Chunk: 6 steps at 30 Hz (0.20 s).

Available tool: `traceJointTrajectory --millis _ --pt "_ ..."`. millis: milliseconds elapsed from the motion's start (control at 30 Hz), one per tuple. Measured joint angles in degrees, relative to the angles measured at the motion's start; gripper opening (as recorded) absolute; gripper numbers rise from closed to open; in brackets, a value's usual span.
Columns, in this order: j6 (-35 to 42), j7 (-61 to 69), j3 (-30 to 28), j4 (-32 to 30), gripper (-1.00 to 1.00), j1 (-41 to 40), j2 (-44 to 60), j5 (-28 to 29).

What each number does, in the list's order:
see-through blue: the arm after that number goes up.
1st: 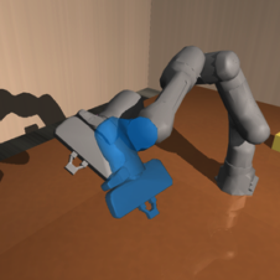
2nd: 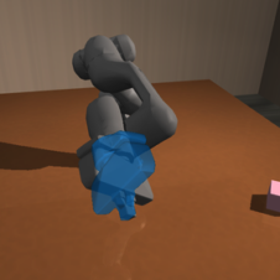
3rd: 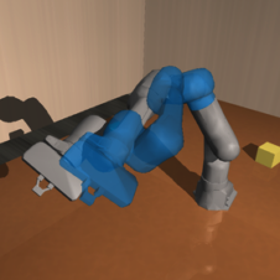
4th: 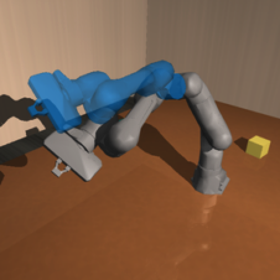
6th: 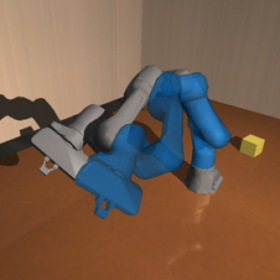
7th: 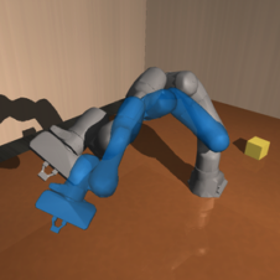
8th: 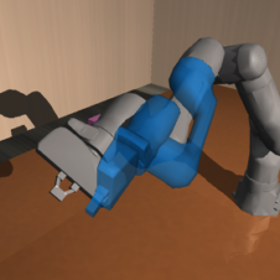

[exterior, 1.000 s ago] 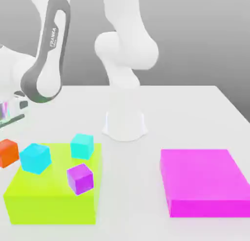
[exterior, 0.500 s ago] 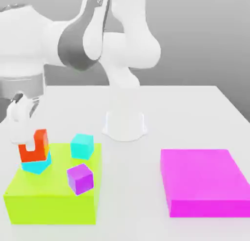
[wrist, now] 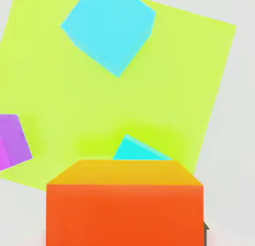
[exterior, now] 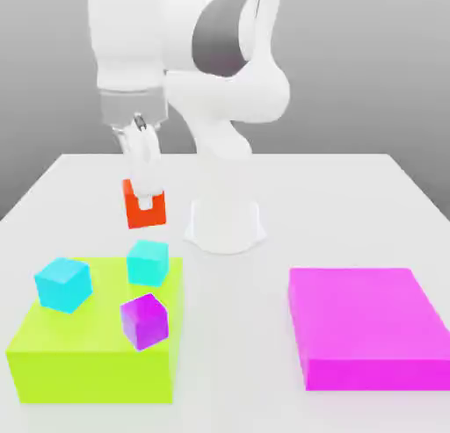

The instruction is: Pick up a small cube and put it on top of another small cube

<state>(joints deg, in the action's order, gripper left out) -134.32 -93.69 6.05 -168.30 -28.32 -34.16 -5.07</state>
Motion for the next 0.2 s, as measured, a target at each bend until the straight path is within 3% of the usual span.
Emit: traceJointTrajectory --millis 67,100,200 --pt "-4.7 -0.1 0.4 -1.5 -1.0 -0.1 3.3 -0.2" --pt "-6.9 -0.1 0.5 -2.2 1.0 -0.2 4.8 -0.3" --pt "-6.9 -0.1 0.5 -2.2 1.0 -0.2 4.8 -0.3"
